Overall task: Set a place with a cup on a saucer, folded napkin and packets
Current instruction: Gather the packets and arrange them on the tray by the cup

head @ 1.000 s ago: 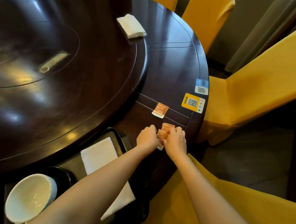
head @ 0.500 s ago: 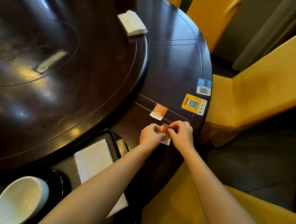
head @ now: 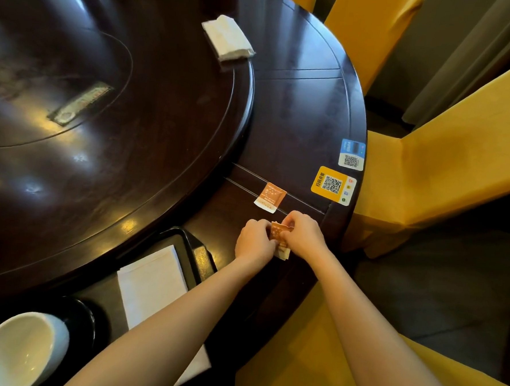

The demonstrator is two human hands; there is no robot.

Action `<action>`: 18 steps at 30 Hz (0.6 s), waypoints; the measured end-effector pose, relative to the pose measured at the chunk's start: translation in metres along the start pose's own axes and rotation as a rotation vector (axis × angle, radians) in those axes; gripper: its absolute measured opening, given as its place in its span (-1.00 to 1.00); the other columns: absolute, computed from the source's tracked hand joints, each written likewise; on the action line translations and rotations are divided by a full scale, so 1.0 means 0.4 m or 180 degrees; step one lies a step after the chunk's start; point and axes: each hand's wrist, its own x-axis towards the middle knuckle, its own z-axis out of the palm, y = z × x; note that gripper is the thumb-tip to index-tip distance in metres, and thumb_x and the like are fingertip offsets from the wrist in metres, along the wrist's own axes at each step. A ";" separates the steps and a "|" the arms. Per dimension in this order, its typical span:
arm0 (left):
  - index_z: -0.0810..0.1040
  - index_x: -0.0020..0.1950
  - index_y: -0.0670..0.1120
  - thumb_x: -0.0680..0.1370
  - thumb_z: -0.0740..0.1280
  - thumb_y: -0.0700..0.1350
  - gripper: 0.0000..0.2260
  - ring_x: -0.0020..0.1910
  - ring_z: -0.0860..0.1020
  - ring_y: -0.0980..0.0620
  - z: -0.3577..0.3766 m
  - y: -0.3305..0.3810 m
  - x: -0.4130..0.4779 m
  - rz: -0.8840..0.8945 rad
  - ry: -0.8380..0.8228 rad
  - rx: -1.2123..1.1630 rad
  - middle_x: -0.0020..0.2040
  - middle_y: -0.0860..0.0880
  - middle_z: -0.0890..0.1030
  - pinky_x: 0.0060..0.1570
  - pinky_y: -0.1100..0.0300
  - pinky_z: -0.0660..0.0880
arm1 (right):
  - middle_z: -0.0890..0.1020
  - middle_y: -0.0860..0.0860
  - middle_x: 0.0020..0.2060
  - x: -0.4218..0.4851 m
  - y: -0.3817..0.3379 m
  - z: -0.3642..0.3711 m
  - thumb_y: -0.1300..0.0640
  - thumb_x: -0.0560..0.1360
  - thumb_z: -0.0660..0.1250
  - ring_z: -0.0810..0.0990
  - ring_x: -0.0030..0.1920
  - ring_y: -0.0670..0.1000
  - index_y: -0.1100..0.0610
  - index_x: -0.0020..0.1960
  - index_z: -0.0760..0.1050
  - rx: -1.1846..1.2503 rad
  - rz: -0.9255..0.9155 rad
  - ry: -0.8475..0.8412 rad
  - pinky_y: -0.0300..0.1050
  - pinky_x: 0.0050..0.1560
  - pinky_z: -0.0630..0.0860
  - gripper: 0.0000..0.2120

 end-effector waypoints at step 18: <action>0.46 0.25 -0.06 0.47 0.39 -0.14 -0.65 0.13 0.49 -0.05 -0.083 0.058 0.173 -0.0004 0.0300 0.0195 0.20 -0.09 0.46 0.06 0.12 0.45 | 0.42 0.12 0.21 0.190 -0.056 -0.004 0.17 0.51 0.31 0.43 0.21 0.11 0.10 0.27 0.44 0.0177 -0.0109 0.0540 -0.07 -0.01 0.45 -0.67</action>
